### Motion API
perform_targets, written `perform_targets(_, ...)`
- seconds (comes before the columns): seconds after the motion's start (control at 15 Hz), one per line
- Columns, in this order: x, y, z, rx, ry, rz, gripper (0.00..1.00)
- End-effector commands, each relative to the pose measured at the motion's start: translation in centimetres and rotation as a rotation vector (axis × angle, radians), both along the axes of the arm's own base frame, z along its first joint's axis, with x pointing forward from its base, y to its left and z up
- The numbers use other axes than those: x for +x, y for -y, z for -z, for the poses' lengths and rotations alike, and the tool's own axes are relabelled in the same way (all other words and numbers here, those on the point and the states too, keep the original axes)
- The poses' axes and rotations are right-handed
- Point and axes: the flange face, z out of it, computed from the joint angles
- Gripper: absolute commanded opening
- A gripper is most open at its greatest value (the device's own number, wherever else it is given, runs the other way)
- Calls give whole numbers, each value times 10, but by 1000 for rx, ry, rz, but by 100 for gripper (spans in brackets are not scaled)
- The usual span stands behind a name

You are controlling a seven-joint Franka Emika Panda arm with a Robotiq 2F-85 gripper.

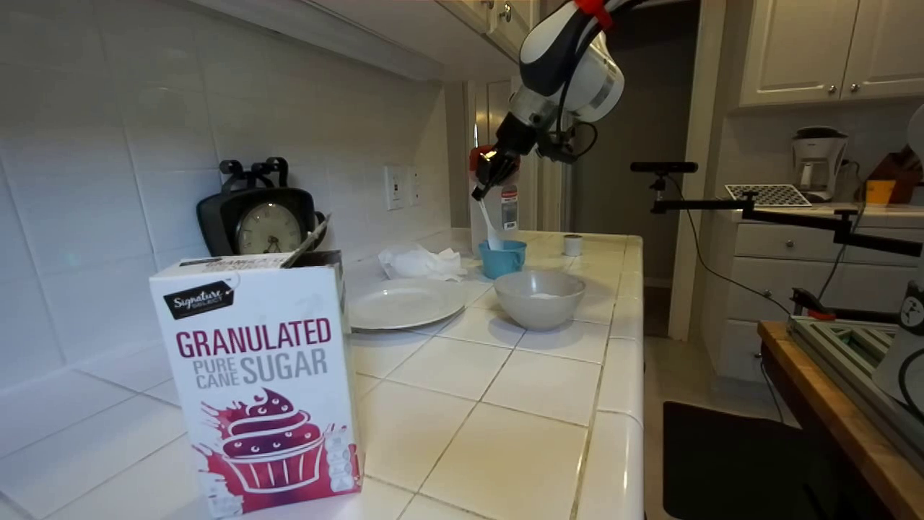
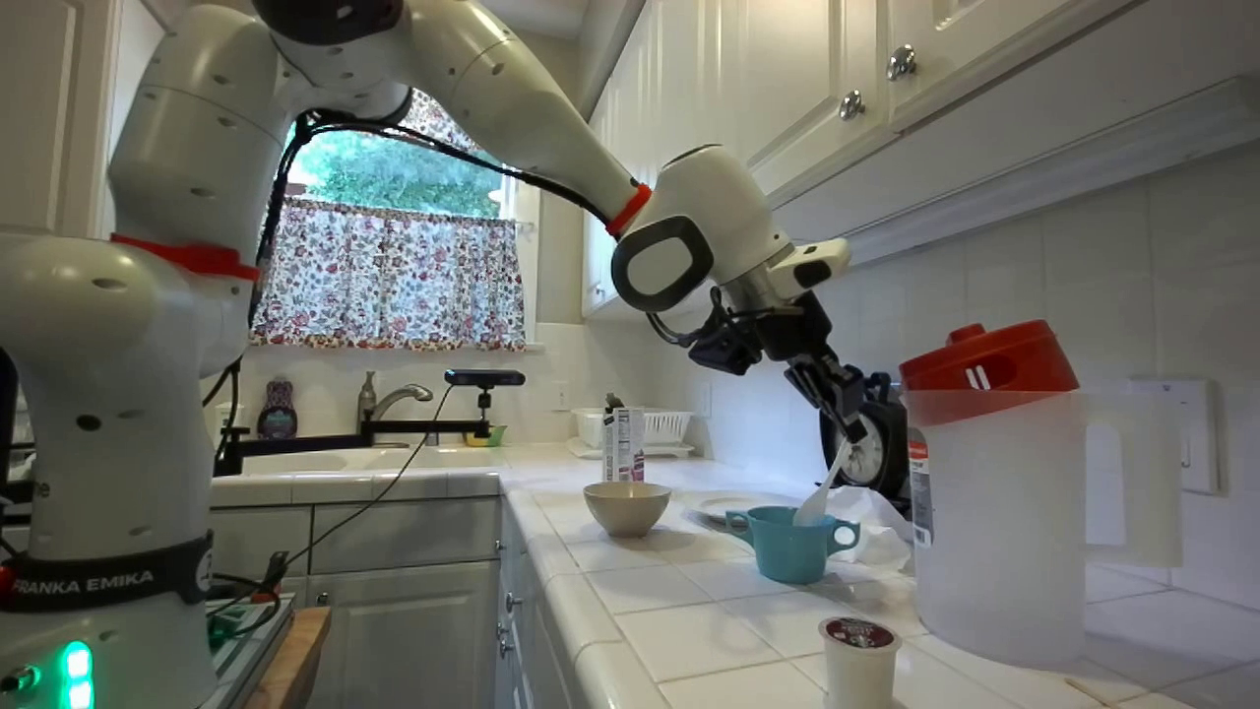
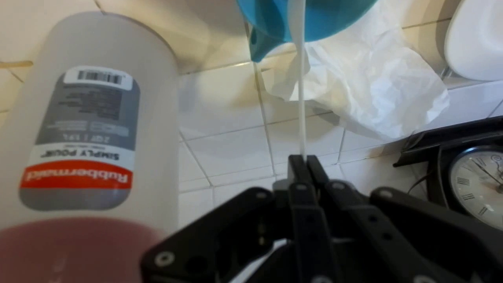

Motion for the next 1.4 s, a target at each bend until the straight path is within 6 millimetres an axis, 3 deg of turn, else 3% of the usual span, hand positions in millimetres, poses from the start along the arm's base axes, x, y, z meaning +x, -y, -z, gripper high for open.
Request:
perform_targets(0.0, 17, -11, -2, -27, 3, -27, 1)
perform_targets(0.27, 25, -38, -3, -32, 5, -82, 1)
perform_targets(0.67, 15, -70, 5, -5, -2, -121, 1)
perform_targets(1.0, -4, -72, 21, 14, -33, -103, 1)
perform_targets(1.33, -22, -62, 30, -2, -38, -71, 1)
